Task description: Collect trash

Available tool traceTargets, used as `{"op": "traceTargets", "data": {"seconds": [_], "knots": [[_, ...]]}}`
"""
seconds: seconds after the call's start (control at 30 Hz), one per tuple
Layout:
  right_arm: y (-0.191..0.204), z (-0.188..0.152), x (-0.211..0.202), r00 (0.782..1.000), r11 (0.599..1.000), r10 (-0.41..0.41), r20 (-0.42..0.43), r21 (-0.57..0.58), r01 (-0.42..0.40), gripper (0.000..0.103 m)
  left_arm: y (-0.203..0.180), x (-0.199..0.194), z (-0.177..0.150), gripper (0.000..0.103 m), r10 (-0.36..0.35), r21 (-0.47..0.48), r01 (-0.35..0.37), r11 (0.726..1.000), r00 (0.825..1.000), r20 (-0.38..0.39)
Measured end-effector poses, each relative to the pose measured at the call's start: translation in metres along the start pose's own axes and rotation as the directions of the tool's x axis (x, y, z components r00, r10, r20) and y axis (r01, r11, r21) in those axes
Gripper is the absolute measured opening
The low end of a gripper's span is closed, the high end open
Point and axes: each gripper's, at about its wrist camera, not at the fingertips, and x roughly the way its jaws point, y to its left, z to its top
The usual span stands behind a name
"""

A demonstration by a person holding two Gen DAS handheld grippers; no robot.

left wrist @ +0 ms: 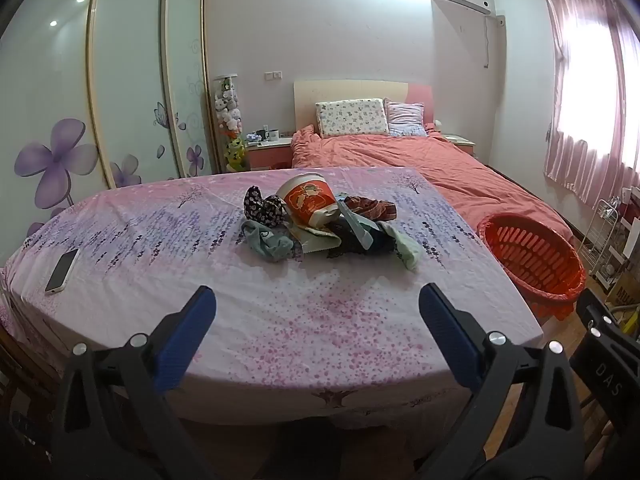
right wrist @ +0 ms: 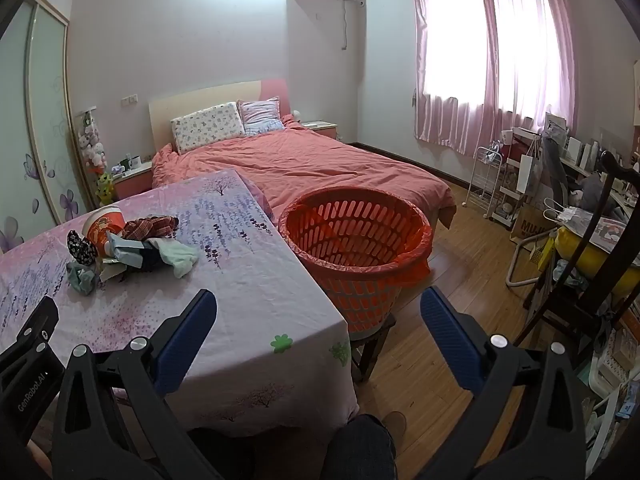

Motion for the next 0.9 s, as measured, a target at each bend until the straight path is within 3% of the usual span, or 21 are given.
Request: {"op": "traceTargets", "data": {"seconds": [0.9], "knots": [[0.0021,0.0010,0.0002,1.000,1.000,-0.002,0.003,-0.004,0.002,0.101,0.0000,0.0002,0.0000,0.099,-0.001,-0.002,0.001,1.000,1.000,-0.004]]}}
